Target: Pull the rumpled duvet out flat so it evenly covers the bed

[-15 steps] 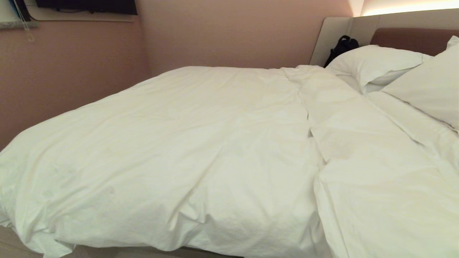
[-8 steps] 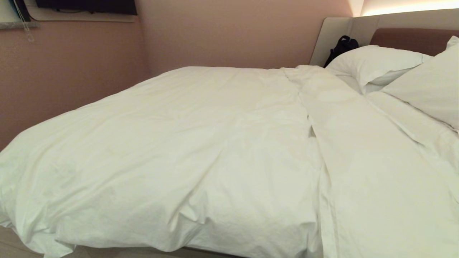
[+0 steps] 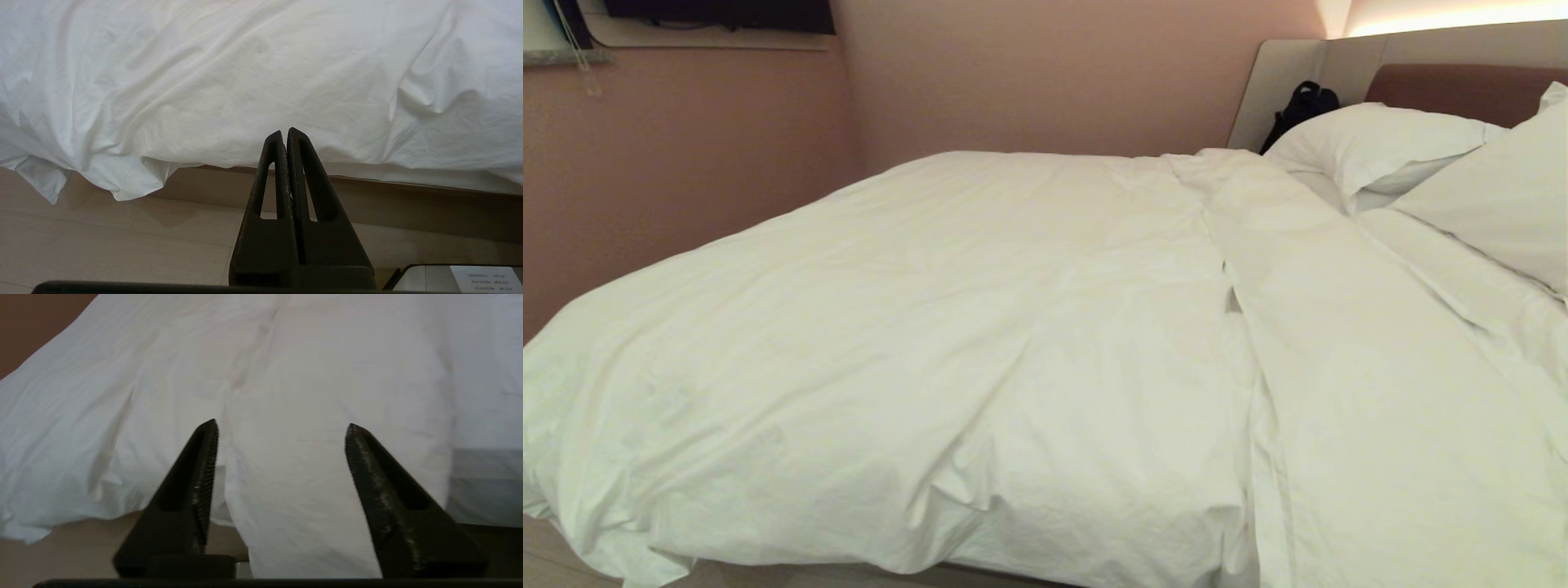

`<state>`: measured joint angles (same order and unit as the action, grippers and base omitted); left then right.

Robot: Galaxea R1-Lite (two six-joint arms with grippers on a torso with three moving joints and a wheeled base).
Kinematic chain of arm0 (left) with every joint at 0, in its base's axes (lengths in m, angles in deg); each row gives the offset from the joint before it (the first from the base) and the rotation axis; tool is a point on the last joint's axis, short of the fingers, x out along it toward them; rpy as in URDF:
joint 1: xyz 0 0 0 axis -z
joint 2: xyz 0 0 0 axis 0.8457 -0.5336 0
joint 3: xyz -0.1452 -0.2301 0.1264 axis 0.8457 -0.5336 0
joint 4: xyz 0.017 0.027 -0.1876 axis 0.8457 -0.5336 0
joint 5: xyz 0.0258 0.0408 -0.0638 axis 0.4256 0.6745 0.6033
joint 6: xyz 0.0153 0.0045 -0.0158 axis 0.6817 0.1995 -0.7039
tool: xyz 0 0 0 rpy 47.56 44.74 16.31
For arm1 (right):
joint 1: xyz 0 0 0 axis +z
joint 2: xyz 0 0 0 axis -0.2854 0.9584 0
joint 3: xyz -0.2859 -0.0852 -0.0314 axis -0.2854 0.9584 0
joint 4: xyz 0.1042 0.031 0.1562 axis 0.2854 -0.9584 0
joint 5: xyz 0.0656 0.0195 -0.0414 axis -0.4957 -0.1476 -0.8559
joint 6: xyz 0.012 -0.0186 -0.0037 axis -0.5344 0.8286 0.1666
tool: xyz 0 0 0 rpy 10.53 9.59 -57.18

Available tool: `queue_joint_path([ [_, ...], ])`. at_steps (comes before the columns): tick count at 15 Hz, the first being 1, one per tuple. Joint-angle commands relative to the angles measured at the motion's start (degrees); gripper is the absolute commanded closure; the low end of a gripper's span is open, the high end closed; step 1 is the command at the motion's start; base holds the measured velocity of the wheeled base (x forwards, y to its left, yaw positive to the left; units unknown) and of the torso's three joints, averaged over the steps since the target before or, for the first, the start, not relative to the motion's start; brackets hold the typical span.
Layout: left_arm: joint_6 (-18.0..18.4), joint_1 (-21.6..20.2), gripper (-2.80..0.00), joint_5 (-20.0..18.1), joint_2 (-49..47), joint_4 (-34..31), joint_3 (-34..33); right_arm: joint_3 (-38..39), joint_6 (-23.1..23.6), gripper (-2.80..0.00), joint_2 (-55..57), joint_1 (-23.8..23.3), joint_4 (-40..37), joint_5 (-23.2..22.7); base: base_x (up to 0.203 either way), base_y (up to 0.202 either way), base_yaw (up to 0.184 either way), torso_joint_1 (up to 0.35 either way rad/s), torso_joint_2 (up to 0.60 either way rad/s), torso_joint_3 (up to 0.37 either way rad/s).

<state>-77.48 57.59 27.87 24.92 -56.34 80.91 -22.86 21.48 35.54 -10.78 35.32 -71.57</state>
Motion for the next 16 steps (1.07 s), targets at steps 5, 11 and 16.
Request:
queue_joint_path([
  [5,0.00,-0.02,0.00,-0.01,0.00,-0.03,0.00,-2.15,0.08,0.00,16.93,0.08,6.74,-22.63,0.000,0.000,0.000,0.000,0.00,0.000],
  [11,0.00,-0.02,0.00,-0.01,0.00,-0.03,0.00,-12.22,-0.15,0.00,37.31,2.92,7.46,-22.80,0.000,0.000,0.000,0.000,0.00,0.000],
  [16,0.00,-0.02,0.00,-0.01,0.00,-0.03,0.00,-22.37,-3.96,0.00,49.32,8.97,7.22,-12.81,0.000,0.000,0.000,0.000,0.00,0.000],
])
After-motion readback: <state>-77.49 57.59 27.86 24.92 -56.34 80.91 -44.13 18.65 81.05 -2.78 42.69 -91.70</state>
